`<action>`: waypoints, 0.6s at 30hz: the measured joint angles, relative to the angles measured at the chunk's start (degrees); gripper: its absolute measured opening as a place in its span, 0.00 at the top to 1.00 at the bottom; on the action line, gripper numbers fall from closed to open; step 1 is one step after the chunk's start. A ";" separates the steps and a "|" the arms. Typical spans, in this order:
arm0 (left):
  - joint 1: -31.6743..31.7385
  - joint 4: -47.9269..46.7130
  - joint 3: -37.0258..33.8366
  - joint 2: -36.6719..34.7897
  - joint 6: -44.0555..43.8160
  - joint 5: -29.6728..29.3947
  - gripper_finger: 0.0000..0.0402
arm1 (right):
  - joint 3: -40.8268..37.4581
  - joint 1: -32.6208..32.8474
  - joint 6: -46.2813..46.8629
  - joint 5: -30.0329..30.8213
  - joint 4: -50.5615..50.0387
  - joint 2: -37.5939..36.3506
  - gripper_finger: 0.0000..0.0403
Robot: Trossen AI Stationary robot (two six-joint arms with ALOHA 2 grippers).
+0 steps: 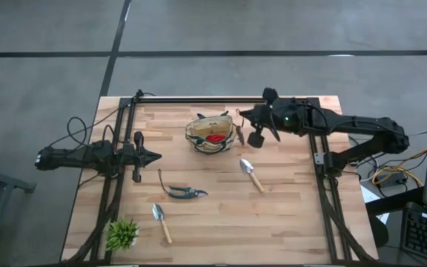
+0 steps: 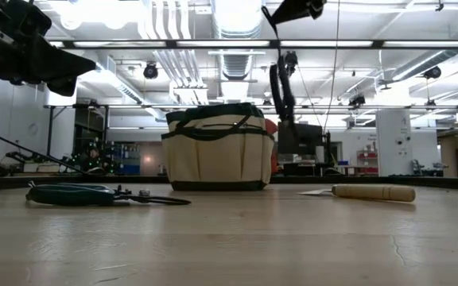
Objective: Pick & Place Garden tools in Gardening bag
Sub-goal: Put the right green shear scissors into the brown gardening bag
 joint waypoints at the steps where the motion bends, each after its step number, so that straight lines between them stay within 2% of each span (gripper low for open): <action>1: 0.02 0.00 0.02 0.02 0.01 0.00 0.96 | 0.97 -0.45 -0.58 -0.01 -0.29 0.63 0.98; 13: 0.02 0.00 0.02 0.00 0.01 0.00 0.96 | 7.45 -4.66 -3.71 -0.41 -1.66 6.08 0.98; 18: 0.02 -0.01 0.02 0.01 0.01 0.00 0.96 | 9.22 -6.06 -3.76 -3.19 -1.29 7.26 0.98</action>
